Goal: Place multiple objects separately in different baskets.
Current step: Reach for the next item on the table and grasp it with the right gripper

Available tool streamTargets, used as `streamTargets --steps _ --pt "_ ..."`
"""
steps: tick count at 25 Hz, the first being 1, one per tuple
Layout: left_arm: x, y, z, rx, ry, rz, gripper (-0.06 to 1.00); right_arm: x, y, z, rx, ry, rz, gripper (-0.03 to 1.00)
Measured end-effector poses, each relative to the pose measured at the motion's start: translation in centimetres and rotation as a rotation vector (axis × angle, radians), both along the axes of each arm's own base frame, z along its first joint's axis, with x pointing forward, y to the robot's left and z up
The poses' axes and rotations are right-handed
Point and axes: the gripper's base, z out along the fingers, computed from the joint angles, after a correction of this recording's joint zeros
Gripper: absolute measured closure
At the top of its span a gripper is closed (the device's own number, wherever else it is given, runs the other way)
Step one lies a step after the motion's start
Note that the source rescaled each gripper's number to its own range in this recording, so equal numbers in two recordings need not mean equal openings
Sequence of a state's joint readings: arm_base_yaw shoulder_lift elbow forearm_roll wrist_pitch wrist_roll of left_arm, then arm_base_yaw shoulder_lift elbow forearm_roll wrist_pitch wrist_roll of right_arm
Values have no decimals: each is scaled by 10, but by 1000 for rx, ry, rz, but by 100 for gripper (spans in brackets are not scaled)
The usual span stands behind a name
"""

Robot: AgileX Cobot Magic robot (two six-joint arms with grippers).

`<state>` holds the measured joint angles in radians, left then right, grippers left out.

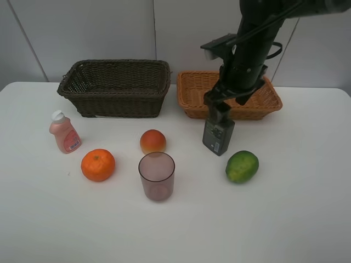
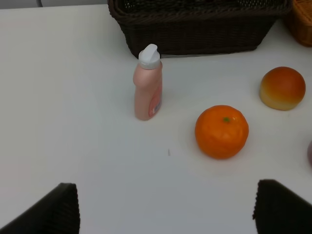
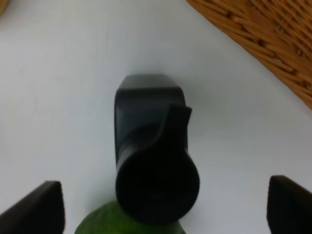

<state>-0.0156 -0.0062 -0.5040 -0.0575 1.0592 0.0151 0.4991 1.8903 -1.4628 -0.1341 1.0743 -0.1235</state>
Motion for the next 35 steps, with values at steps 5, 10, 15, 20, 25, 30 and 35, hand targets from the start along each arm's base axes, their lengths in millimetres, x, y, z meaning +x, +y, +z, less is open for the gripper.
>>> streamTargets --steps 5,10,15,20,25,30,35 --pt "0 0 0 0 0 0 2 4 2 -7 2 -9 5 3" --pt "0 0 0 0 0 0 2 6 3 -7 16 -32 9 3" --pt "0 0 0 0 0 0 2 8 5 -15 8 -17 9 3" --pt "0 0 0 0 0 0 2 11 6 -28 -3 6 10 3" --pt "0 0 0 0 0 0 2 12 7 -36 -14 25 10 3" --pt "0 0 0 0 0 0 2 14 8 -44 -22 38 11 3" --pt "0 0 0 0 0 0 2 15 8 -49 -26 46 11 3"
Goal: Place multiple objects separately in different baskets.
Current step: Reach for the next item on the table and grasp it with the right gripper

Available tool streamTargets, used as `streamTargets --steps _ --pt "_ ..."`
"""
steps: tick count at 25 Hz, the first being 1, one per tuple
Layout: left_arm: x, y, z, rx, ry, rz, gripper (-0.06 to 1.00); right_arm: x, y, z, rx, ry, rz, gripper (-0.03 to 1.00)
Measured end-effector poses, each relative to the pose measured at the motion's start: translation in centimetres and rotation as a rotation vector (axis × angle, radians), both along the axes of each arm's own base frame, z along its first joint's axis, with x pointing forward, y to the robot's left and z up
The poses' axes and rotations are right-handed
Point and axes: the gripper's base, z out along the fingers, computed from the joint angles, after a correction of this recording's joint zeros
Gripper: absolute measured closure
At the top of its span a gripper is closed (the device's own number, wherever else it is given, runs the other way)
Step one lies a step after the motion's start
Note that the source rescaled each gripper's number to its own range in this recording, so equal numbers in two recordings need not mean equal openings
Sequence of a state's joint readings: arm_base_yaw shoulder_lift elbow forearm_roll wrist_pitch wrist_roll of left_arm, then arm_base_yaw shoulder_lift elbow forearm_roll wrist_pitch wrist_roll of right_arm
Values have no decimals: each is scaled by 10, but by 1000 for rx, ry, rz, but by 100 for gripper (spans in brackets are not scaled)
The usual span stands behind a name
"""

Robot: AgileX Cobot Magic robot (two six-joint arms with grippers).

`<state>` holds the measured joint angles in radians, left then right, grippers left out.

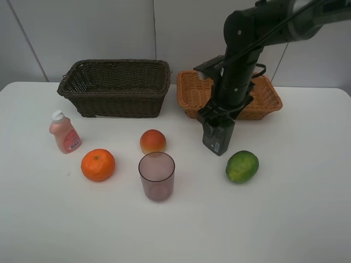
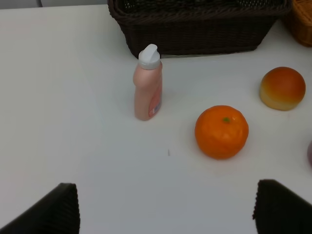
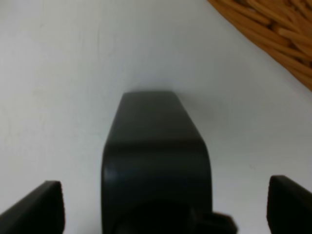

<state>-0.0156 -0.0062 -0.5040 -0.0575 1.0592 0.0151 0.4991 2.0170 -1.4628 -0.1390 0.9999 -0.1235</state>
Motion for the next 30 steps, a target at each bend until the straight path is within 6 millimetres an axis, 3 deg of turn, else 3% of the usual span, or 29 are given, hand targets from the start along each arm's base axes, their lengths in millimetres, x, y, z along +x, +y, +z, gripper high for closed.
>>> streamTargets --steps 30 --pt "0 0 0 0 0 0 2 2 3 -13 11 30 -11 3"
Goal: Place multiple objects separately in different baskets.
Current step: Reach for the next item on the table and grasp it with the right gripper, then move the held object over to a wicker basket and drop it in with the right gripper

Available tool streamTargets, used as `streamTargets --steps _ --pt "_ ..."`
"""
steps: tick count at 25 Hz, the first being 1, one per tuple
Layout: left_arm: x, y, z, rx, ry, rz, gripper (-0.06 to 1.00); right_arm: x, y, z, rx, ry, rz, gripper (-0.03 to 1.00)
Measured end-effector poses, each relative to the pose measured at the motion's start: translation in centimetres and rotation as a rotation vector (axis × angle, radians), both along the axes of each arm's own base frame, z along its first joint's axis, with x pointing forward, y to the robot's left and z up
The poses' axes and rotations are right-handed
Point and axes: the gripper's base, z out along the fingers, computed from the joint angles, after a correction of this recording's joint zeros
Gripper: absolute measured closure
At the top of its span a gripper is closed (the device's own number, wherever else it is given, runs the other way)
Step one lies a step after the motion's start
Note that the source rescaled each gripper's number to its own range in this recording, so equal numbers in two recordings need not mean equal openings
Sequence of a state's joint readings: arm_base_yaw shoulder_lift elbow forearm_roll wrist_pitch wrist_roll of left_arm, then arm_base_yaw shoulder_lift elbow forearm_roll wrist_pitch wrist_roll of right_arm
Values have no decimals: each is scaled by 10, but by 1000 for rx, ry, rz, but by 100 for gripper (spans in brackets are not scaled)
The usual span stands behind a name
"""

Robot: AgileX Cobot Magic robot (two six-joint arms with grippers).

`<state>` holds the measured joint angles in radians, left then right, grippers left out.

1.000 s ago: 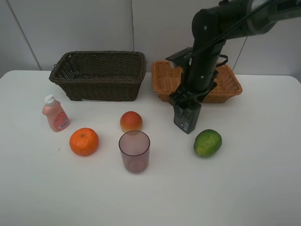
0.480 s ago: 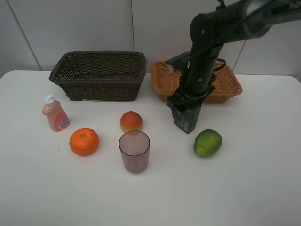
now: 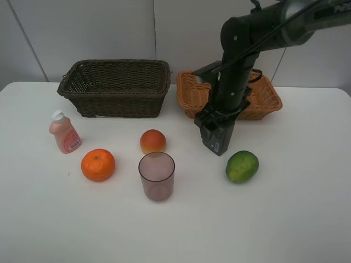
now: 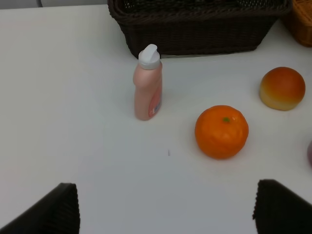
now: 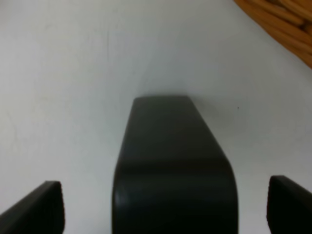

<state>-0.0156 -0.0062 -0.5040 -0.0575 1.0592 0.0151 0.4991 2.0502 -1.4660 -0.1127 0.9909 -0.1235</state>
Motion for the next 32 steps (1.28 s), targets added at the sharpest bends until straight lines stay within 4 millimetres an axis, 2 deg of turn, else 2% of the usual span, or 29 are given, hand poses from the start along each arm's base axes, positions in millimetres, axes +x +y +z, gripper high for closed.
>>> streamTargets --steps 4,7,10,12,13,32 --pt "0 0 0 0 0 0 2 0 0 0 0 0 0 5" --pt "0 0 0 0 0 0 2 0 0 0 0 -1 0 22" --pt "0 0 0 0 0 0 2 0 0 0 0 -1 0 57" --pt "0 0 0 0 0 0 2 0 0 0 -1 -2 1 91" --pt "0 0 0 0 0 0 2 0 0 0 -2 -2 2 97" --pt "0 0 0 0 0 0 2 0 0 0 -2 -3 2 96"
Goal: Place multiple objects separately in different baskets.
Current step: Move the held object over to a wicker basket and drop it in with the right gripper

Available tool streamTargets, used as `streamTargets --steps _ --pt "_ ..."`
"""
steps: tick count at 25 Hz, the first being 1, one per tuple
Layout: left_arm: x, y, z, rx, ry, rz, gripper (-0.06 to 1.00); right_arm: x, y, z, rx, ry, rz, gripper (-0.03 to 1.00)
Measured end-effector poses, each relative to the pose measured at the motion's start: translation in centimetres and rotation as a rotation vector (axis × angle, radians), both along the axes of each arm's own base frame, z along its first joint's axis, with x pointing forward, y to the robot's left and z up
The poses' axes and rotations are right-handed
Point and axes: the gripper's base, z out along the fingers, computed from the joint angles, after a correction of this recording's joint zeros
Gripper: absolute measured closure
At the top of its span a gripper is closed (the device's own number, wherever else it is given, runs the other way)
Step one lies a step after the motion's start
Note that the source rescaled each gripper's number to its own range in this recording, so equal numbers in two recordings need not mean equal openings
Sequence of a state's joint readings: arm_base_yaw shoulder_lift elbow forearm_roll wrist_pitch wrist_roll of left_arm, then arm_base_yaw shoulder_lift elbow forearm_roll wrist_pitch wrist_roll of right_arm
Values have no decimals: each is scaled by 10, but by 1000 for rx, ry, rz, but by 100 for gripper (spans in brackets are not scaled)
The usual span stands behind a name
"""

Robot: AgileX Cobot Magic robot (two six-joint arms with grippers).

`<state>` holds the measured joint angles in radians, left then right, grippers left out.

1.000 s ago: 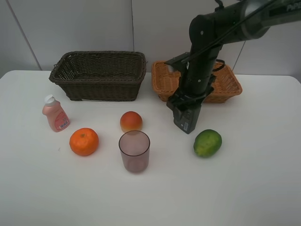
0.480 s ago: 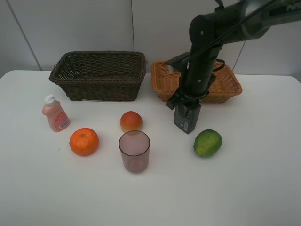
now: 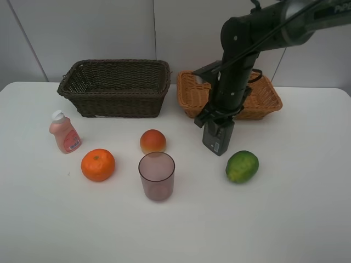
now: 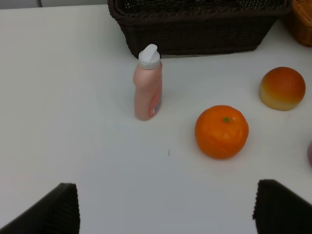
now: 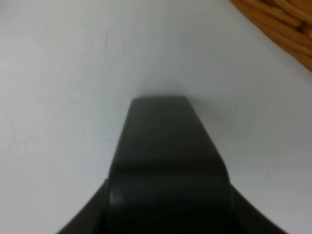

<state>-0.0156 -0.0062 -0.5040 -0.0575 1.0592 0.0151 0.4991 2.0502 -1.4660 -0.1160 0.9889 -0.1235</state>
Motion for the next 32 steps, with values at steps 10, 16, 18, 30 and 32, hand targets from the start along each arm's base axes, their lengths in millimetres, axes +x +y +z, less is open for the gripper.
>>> streamTargets --steps 10,16,18,30,32 --pt "0 0 0 0 0 0 2 -1 -1 1 -6 10 -2 96" --pt "0 0 0 0 0 0 2 -5 -3 15 -2 2 -5 96" --pt "0 0 0 0 0 0 2 -7 -4 29 14 -24 -6 96" --pt "0 0 0 0 0 0 2 -19 -11 66 32 -62 -12 96" --pt "0 0 0 0 0 0 2 -20 -9 67 31 -60 -8 96"
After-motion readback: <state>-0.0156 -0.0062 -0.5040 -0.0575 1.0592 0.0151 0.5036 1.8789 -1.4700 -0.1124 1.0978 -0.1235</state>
